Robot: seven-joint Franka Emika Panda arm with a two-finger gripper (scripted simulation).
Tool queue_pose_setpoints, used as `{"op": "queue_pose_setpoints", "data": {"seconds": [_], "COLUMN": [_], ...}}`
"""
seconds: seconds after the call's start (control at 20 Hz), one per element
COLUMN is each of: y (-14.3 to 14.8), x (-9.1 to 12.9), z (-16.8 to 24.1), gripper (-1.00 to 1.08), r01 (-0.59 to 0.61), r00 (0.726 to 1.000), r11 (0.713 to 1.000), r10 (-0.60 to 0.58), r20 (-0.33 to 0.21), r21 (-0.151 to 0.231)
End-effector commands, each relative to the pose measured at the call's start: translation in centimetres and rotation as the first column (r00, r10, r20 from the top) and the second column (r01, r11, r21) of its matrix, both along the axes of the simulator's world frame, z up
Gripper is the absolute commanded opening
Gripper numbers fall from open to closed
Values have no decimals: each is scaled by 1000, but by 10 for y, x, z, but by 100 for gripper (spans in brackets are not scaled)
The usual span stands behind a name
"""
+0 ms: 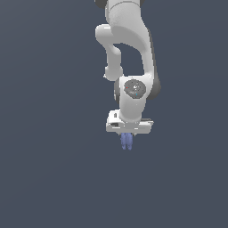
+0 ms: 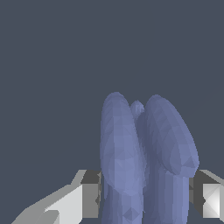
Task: Pick up the object and move it to a goal position.
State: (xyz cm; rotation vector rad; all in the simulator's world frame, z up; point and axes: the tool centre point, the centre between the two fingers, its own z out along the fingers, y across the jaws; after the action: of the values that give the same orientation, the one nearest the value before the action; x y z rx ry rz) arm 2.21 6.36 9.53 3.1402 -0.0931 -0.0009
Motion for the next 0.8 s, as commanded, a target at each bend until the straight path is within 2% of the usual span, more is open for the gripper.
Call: {"op": "queue_pose_setpoints", "data": {"seconds": [0.0,0.35,0.75], "y": [0,-19,-87], "x": [0,-4,-19], "z": [0,6,26], "gripper": [-100,-100,-100], "r01": [0,0,1], "r00": [1000,1000,1000], "r11": [1000,1000,1000], "r10": [0,0,-1], "r20": [0,0,1], "r21": [0,0,0]}}
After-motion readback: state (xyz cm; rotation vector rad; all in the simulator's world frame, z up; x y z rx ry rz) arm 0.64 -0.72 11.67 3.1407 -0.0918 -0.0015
